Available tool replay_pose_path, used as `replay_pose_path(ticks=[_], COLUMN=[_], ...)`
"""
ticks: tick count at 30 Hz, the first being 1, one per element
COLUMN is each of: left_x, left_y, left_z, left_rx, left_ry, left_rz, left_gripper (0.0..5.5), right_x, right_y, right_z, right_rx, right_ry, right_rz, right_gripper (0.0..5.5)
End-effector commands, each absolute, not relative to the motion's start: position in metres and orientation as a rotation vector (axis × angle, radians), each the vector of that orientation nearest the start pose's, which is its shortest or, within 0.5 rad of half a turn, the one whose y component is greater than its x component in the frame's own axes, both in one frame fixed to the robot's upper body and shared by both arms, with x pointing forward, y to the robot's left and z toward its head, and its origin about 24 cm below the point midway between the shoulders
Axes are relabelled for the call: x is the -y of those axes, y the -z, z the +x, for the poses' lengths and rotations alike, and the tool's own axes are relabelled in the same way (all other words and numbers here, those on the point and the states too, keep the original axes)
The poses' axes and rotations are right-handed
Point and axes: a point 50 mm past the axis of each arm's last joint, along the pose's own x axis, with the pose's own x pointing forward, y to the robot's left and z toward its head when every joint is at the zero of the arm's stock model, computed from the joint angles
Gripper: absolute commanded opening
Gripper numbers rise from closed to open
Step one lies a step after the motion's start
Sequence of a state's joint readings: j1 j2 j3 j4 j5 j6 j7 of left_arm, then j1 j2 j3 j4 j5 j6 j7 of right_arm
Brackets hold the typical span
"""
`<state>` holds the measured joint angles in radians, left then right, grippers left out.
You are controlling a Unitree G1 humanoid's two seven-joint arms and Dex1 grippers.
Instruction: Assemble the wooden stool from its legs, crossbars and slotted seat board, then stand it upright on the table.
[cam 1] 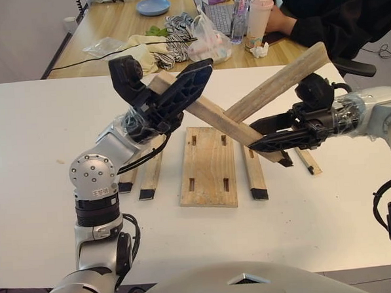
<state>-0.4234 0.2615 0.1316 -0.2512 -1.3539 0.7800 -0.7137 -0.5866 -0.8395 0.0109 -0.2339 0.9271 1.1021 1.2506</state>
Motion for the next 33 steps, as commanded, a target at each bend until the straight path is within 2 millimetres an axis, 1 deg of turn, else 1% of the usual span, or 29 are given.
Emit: replay_pose_path(ticks=[1,6,10,13,16,19,20,26,27,30,32,33], left_x=[-0.116,-0.119,-0.124,-0.132,-0.144,-0.151,-0.153,-0.162,-0.163,-0.164,-0.165,-0.165], left_y=[-0.202,-0.206,-0.207,-0.209,-0.213,-0.216,-0.216,-0.213,-0.213,-0.210,-0.208,-0.204], left_z=[0.253,0.259,0.260,0.265,0.270,0.273,0.274,0.276,0.276,0.278,0.278,0.279], left_rx=[0.217,0.272,0.310,0.368,0.455,0.504,0.511,0.550,0.554,0.541,0.513,0.462], left_ry=[1.457,1.407,1.380,1.337,1.291,1.263,1.255,1.209,1.204,1.185,1.172,1.136], left_rz=[-0.879,-0.940,-0.985,-1.038,-1.105,-1.130,-1.132,-1.167,-1.171,-1.164,-1.124,-1.044], left_gripper=[2.15,2.11,2.10,2.10,2.10,2.11,2.11,1.99,1.99,1.98,1.98,1.98], right_x=[0.174,0.172,0.171,0.171,0.172,0.171,0.171,0.172,0.172,0.172,0.174,0.178], right_y=[-0.214,-0.211,-0.214,-0.216,-0.217,-0.220,-0.221,-0.226,-0.227,-0.222,-0.214,-0.204], right_z=[0.251,0.250,0.251,0.254,0.260,0.264,0.264,0.268,0.269,0.268,0.268,0.270], right_rx=[-0.428,-0.433,-0.411,-0.394,-0.364,-0.347,-0.342,-0.319,-0.315,-0.323,-0.337,-0.352], right_ry=[-1.568,-1.571,-1.571,-1.564,-1.523,-1.509,-1.508,-1.498,-1.493,-1.492,-1.458,-1.399], right_rz=[0.114,0.120,0.100,0.093,0.102,0.118,0.119,0.124,0.129,0.136,0.139,0.126], right_gripper=[2.02,2.02,2.02,2.02,2.02,2.02,2.38,3.46,3.56,3.56,3.56,3.56])
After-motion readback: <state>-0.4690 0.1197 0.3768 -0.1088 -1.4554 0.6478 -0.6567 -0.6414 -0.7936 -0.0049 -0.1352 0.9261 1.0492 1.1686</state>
